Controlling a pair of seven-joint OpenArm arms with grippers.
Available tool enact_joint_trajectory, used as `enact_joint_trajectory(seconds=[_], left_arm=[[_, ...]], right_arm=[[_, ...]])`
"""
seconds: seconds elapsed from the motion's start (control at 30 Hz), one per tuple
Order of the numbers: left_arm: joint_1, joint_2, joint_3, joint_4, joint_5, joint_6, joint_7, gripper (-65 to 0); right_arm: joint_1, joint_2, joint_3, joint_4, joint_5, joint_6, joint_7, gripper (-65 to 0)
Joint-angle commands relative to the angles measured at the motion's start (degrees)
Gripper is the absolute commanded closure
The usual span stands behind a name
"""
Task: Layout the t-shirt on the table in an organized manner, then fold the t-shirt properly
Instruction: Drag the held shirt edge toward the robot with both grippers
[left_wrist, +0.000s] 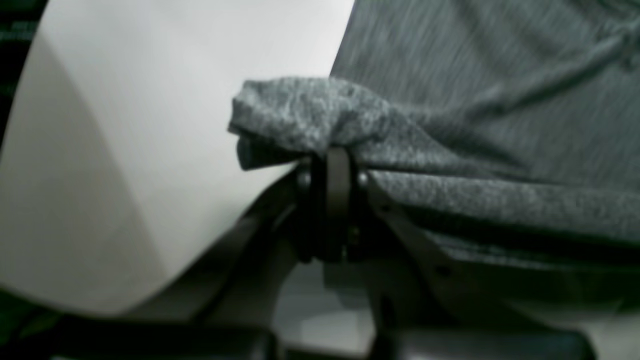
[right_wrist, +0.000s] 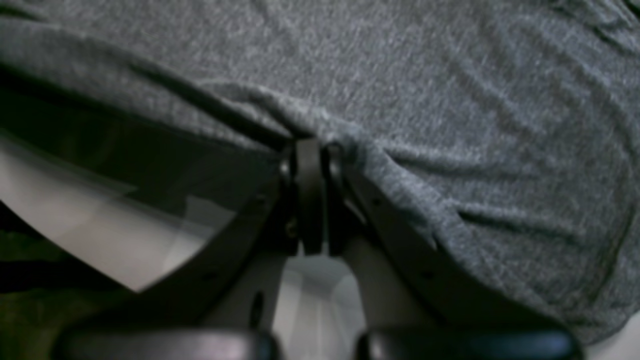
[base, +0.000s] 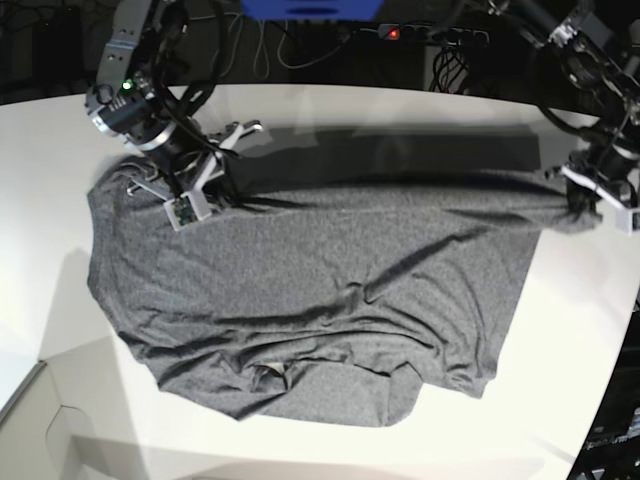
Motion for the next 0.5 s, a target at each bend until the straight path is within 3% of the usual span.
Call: enact_joint_trajectory(seconds=[0.0, 0.2, 0.47], left_arm=[[-0.92, -0.97, -0.06, 1.0, -0.77, 0.12, -1.27, -0.2], [-2.59, -0.97, 0.03, 0.21, -0.07, 0.12, -1.27, -0.2], [-9.1, -0.89, 6.89, -6.38, 8.98, 0.12, -1.88, -0.2]], right_arm=[[0.43, -0.25, -0.16, 0.91, 0.75, -0.05, 1.22, 0.0], [0.34, 0.01, -0.16, 0.74, 0.67, -0.05, 1.13, 0.0], [2.71, 0.71, -0.25, -0.23, 0.58, -0.05, 0.69, 0.0]])
